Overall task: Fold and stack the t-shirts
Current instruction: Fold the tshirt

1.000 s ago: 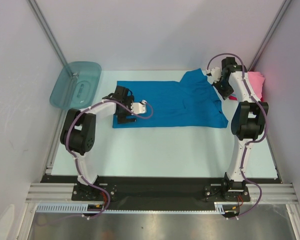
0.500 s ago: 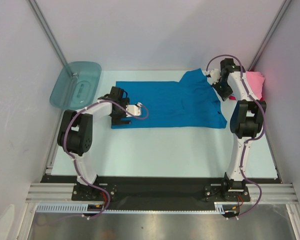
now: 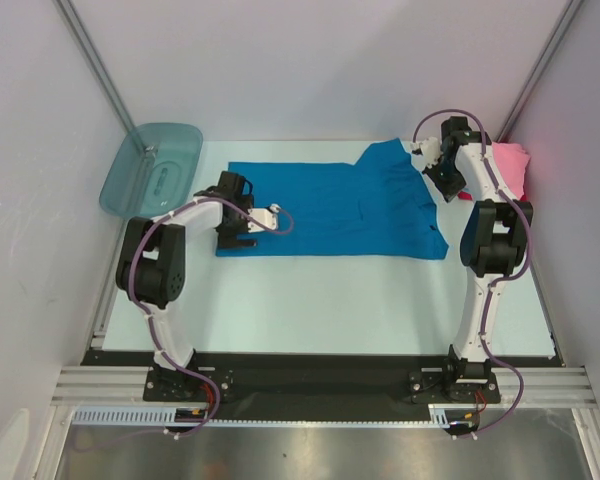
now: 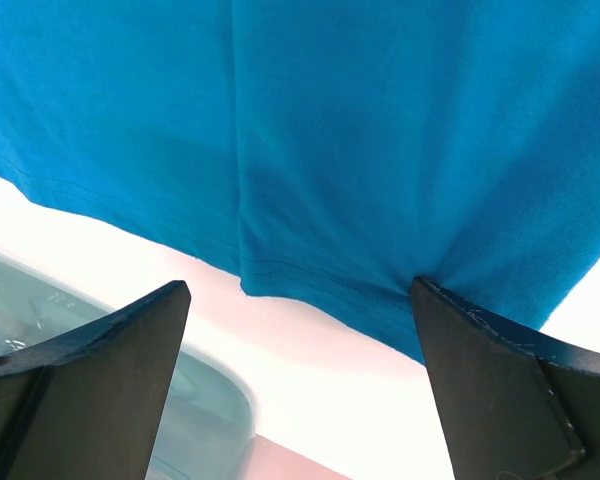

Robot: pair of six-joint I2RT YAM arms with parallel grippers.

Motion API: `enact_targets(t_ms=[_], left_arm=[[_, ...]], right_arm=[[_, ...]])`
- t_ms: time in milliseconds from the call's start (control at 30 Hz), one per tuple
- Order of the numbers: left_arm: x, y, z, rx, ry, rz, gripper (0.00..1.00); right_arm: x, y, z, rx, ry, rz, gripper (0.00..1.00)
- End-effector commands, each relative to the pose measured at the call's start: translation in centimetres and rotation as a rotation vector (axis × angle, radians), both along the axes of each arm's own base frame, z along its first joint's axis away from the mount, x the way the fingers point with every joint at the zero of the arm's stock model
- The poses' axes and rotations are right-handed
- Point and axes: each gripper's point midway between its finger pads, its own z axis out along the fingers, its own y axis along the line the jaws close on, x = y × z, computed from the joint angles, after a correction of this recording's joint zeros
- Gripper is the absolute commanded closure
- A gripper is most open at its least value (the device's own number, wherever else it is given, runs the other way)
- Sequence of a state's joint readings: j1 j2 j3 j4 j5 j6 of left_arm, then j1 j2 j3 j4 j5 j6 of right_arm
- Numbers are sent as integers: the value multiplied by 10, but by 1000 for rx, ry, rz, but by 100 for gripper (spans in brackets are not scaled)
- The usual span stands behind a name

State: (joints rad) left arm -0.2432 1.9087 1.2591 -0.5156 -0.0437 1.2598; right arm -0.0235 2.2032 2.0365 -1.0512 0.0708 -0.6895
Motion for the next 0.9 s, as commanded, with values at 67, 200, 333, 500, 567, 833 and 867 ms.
enact_targets(t_ms=[67,200,333,500,567,833,867], left_arm=[[-75,75,-36,175,312,81,0],[-93,86,-41,198,353,96,0],[-93,96,-41,208,351,134,0],[-37,79,1,44,189,238,0],[-20,71,20,-14,127,272,0],[7,53,40,-63,59,276,0],[5,51,37,-58,66,271,0]], right_arm=[[4,0,18,10,-42,1,98],[4,4,18,32,-42,3,98],[-11,16,15,75,8,54,99],[-43,33,5,148,127,129,100],[-54,42,1,191,169,155,100],[-69,81,-21,279,247,209,100],[-65,84,-22,277,236,212,100]])
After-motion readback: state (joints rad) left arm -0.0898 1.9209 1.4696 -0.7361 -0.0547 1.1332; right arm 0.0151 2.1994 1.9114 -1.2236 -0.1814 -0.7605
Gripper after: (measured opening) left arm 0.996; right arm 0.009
